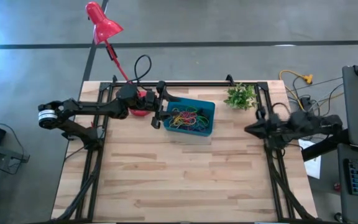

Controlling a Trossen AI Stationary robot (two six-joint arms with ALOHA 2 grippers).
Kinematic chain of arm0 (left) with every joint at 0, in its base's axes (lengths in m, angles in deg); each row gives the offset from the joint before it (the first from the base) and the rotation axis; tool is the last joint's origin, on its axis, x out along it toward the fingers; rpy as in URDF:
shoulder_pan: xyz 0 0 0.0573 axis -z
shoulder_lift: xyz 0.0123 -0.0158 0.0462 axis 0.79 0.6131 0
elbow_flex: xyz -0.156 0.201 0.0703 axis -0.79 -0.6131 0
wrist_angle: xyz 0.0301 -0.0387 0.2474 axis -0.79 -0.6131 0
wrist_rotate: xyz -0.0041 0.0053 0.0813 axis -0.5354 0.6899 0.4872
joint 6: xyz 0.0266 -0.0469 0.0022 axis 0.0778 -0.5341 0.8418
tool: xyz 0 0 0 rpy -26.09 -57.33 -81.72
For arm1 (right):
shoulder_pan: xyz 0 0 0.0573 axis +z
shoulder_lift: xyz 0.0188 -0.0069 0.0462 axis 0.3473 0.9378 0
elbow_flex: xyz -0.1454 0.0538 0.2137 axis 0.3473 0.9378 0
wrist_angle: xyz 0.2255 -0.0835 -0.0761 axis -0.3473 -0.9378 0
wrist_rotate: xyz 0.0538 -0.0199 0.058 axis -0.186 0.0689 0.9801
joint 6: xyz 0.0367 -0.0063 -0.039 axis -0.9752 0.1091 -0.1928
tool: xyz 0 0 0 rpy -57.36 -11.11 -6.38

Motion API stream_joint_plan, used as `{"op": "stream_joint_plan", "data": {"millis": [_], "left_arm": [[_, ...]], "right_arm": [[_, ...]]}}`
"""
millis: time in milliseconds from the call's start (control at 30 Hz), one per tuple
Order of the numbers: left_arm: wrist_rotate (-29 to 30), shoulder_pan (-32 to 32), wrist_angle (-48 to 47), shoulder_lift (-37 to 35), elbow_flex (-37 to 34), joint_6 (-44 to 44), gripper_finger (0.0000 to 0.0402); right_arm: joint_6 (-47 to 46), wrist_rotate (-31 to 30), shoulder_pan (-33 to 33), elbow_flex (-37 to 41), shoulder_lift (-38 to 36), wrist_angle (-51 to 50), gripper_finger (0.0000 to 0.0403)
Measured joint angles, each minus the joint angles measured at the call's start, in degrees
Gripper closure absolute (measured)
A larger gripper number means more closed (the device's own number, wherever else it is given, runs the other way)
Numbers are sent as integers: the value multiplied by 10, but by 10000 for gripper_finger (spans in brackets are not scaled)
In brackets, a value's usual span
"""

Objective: Pick and place rubber bands into bin
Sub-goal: Return to Home Position

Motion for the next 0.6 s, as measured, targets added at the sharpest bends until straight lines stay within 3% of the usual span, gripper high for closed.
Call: {"op": "stream_joint_plan", "data": {"millis": [133,300,500,600], "left_arm": [[1,0,1,0,1,-2,178],[1,3,1,0,1,-20,178],[1,8,1,0,0,-30,178],[1,11,1,0,0,-30,178]], "right_arm": [[-9,16,-37,21,38,5,394],[0,118,-139,11,49,1,395],[22,282,-288,-10,50,-12,395],[35,304,-328,-6,41,-30,395]]}}
